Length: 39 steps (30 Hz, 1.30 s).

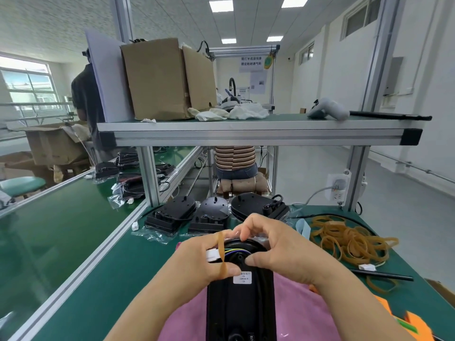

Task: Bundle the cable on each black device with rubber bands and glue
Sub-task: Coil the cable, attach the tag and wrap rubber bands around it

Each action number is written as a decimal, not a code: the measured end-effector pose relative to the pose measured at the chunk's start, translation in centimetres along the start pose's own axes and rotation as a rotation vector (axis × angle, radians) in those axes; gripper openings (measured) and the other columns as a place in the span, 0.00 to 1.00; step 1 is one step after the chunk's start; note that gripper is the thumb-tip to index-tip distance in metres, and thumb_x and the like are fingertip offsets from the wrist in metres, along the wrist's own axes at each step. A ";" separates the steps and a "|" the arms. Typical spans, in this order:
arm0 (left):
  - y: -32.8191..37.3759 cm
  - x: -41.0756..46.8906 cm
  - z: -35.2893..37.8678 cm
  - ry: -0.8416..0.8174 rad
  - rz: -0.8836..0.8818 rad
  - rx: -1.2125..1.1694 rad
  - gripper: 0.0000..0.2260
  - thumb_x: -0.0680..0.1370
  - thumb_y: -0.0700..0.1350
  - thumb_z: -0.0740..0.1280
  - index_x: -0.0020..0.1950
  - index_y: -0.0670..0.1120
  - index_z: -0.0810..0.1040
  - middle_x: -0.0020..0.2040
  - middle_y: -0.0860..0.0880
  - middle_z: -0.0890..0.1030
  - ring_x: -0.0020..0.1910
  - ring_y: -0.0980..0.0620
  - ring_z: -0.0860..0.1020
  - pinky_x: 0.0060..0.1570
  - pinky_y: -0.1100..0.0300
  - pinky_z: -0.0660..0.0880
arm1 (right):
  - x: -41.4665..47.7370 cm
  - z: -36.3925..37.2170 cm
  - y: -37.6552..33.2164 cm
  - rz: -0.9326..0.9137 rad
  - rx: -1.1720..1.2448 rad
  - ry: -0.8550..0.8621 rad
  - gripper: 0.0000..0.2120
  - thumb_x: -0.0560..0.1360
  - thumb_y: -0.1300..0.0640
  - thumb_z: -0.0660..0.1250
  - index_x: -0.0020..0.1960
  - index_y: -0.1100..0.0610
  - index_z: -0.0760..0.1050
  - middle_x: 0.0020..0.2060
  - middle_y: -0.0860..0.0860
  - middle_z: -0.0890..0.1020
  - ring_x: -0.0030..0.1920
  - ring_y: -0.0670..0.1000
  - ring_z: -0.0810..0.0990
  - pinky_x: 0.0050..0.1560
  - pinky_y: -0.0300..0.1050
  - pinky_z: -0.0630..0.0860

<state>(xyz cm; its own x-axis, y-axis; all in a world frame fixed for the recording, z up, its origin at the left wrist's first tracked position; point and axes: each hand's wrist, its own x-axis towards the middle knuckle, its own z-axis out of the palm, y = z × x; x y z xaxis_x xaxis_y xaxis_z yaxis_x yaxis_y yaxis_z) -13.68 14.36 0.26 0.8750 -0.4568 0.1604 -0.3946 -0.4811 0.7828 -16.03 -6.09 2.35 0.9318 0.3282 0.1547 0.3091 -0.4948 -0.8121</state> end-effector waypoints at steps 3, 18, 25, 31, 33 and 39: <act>-0.7 0.0 0.5 0.058 -0.001 -0.015 0.23 0.70 0.55 0.77 0.63 0.64 0.78 0.61 0.66 0.79 0.63 0.65 0.75 0.67 0.56 0.71 | 0.1 0.7 -0.4 -0.004 -0.013 0.067 0.12 0.68 0.54 0.76 0.46 0.44 0.76 0.52 0.35 0.79 0.53 0.33 0.77 0.50 0.26 0.72; -0.7 -0.9 1.1 0.095 0.056 -0.073 0.11 0.70 0.43 0.77 0.49 0.50 0.80 0.44 0.52 0.81 0.43 0.53 0.79 0.45 0.56 0.77 | 2.7 3.5 -4.2 0.163 -0.496 0.203 0.04 0.68 0.54 0.66 0.38 0.55 0.76 0.40 0.49 0.79 0.42 0.51 0.79 0.45 0.51 0.79; -0.5 -1.2 1.0 0.090 0.135 -0.019 0.19 0.71 0.44 0.74 0.59 0.60 0.79 0.51 0.59 0.80 0.51 0.60 0.78 0.49 0.67 0.73 | 3.0 4.3 -4.7 0.013 -0.729 0.319 0.12 0.69 0.63 0.63 0.44 0.50 0.62 0.43 0.47 0.65 0.38 0.52 0.69 0.37 0.47 0.64; -1.0 -1.5 0.9 0.071 0.170 -0.031 0.24 0.74 0.48 0.74 0.66 0.67 0.74 0.56 0.61 0.78 0.60 0.63 0.74 0.54 0.78 0.65 | 2.0 0.6 -2.8 0.112 -0.596 0.423 0.15 0.63 0.69 0.63 0.31 0.49 0.67 0.43 0.45 0.70 0.41 0.49 0.73 0.43 0.49 0.74; -0.8 -1.6 0.9 0.062 0.181 -0.047 0.23 0.74 0.47 0.74 0.64 0.68 0.75 0.56 0.60 0.78 0.60 0.63 0.75 0.54 0.79 0.65 | 1.5 -0.5 -1.3 0.141 -0.499 0.450 0.15 0.63 0.71 0.62 0.32 0.50 0.69 0.41 0.45 0.71 0.39 0.47 0.73 0.39 0.47 0.72; -0.9 -1.6 0.9 0.060 0.184 -0.027 0.21 0.74 0.47 0.74 0.65 0.61 0.76 0.56 0.62 0.78 0.60 0.63 0.74 0.53 0.79 0.64 | 0.0 -1.6 2.8 0.313 -0.156 0.428 0.13 0.62 0.70 0.64 0.29 0.52 0.74 0.39 0.54 0.83 0.41 0.53 0.81 0.39 0.46 0.78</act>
<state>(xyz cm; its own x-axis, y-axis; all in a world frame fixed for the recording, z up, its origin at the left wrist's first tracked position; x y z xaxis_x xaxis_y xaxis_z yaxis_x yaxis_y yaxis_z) -15.00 14.79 -1.24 0.8041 -0.4895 0.3372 -0.5426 -0.3730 0.7526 -14.83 -8.72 1.01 0.9678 -0.1941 0.1603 -0.0012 -0.6405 -0.7680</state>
